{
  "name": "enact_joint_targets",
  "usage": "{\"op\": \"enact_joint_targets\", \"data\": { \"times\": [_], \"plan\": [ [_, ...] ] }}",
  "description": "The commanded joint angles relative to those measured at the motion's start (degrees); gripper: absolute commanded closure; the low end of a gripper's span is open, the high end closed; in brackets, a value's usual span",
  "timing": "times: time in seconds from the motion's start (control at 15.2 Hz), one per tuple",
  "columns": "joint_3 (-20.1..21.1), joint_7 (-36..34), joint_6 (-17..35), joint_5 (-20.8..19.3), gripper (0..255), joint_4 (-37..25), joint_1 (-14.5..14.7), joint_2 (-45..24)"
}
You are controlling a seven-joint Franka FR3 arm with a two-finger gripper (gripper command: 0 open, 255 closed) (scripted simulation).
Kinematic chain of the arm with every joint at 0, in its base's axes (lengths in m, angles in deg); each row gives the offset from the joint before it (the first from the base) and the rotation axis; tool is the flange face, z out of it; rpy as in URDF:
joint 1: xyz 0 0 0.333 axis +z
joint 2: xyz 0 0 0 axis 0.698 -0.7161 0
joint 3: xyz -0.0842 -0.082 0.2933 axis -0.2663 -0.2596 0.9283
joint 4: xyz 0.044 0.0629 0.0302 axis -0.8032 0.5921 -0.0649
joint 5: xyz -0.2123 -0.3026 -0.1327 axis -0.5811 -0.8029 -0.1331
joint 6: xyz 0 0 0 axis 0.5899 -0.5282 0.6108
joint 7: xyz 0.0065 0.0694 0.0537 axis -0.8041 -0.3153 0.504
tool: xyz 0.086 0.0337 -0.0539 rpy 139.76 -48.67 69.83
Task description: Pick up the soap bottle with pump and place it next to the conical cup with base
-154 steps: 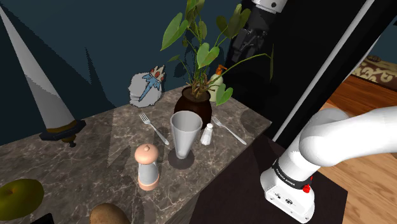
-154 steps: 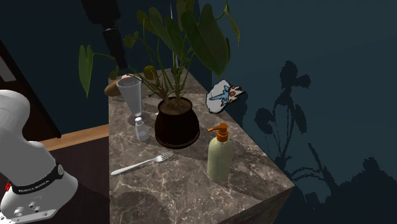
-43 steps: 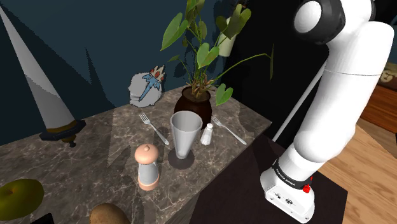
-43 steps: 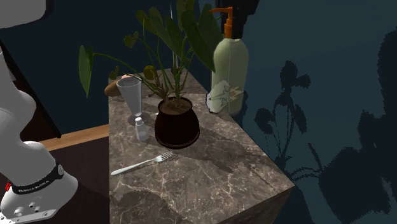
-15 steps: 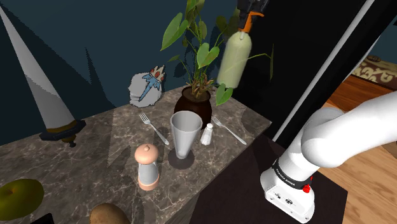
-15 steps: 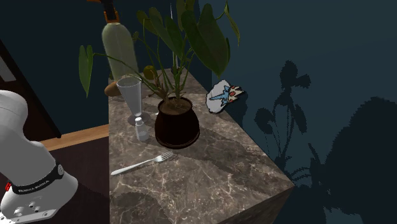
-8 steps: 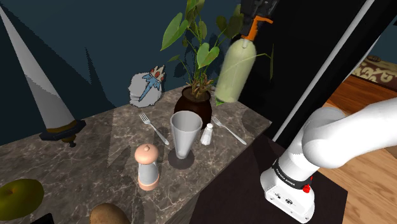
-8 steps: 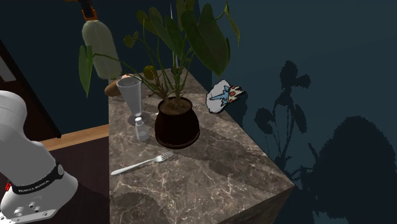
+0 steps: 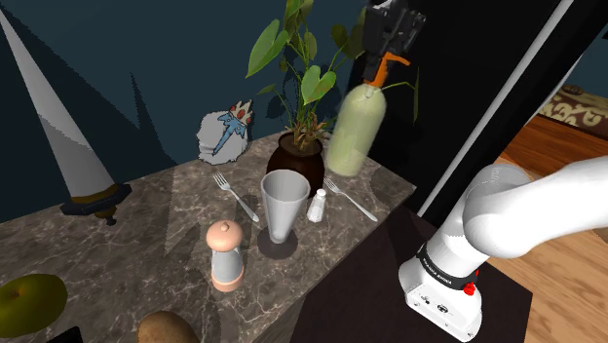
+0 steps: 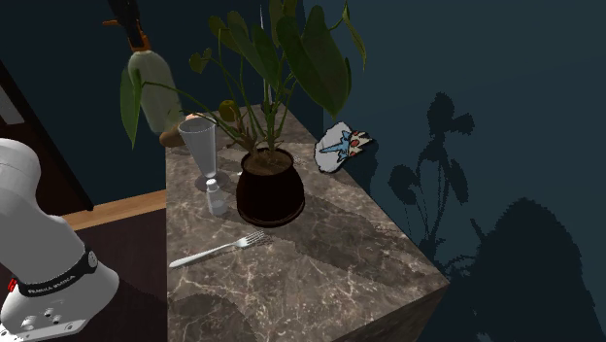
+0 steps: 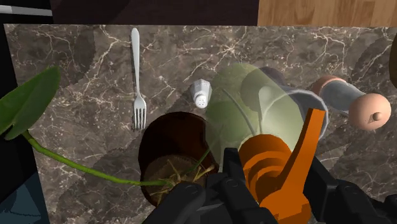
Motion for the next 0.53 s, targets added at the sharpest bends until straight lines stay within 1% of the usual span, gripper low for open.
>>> {"op": "enact_joint_targets", "data": {
  "times": [0.0, 0.46],
  "plan": [
    [0.16, 0.02, 1.34, 0.20, 255, 2.11, 0.12, 0.83],
    [0.56, 0.36, 6.07, 0.75, 255, 9.17, 0.47, 3.17]
  ]
}}
